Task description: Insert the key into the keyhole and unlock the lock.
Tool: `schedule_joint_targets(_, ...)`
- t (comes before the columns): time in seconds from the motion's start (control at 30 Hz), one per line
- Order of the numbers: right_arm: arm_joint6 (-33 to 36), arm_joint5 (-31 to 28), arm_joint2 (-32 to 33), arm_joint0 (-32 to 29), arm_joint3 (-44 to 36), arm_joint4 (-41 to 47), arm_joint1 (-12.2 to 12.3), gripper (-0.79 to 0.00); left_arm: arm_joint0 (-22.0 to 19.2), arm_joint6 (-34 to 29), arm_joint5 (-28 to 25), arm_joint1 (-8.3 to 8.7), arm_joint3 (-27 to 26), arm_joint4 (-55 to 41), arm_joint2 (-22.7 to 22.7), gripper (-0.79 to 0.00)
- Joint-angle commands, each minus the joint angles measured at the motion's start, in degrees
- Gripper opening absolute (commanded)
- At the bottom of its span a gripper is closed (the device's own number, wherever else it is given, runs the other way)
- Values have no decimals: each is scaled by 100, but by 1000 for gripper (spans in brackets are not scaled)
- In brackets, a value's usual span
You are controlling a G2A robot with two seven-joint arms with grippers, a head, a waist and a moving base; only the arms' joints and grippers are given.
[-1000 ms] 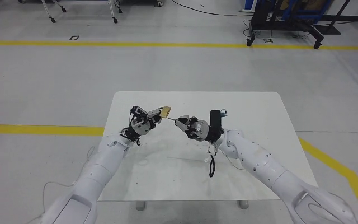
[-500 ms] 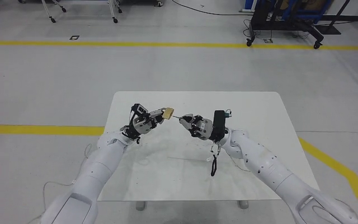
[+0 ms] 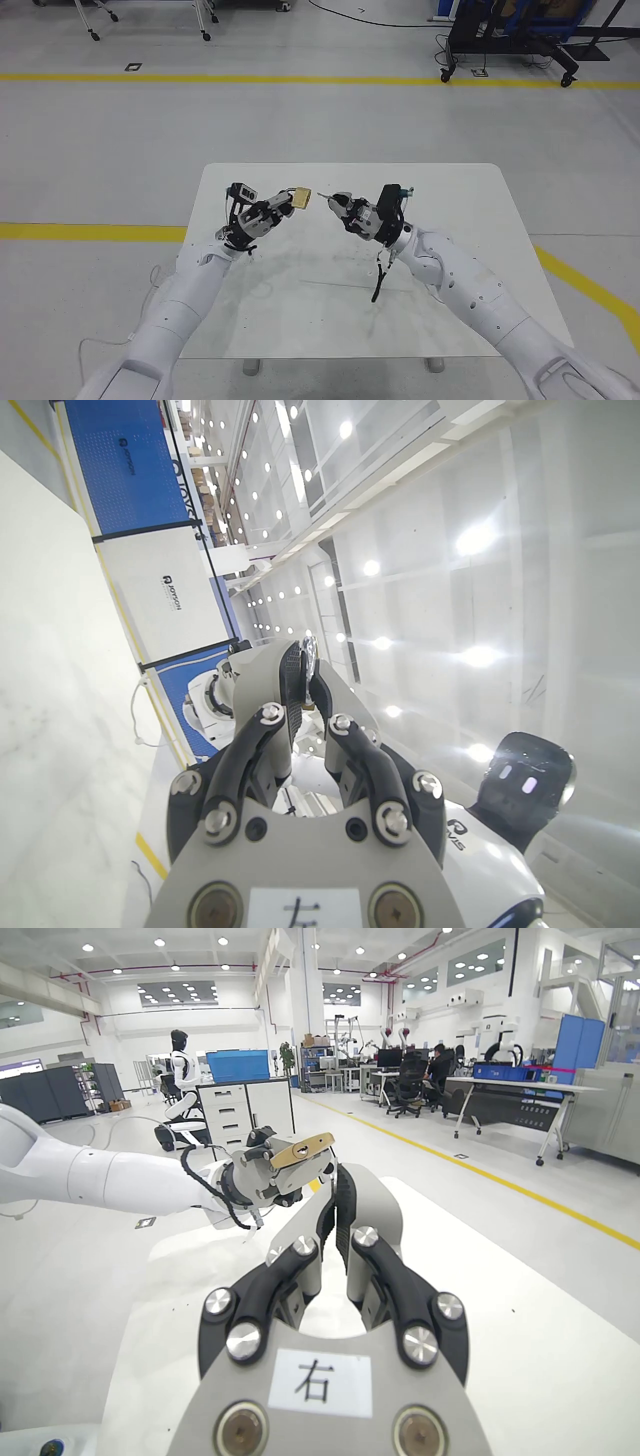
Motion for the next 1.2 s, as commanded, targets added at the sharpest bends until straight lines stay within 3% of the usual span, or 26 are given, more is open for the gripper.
schedule_joint_targets(0.0, 330, 35, 65, -58, -136, 86, 14, -785, 46, 139, -133, 22, -127, 303, -20, -785)
schedule_joint_targets(0.27, 260, 189, 630, -469, -469, 914, 69, -785, 137, 433, -317, 52, -385, 881, -74, -785)
schedule_joint_targets(0.6, 800, -10, -6, -38, 126, 2024, -350, -785, 222, 965, -688, 58, -627, 1572, -108, -785)
schedule_joint_targets(1.0, 959, -479, -167, 175, 447, 1981, -592, -785, 352, 1605, -727, 89, -881, 2286, -171, -785)
schedule_joint_targets(1.17, 868, -410, -33, 178, 474, 1924, -629, -785, 401, 1982, -270, 60, -799, 1969, -231, -785)
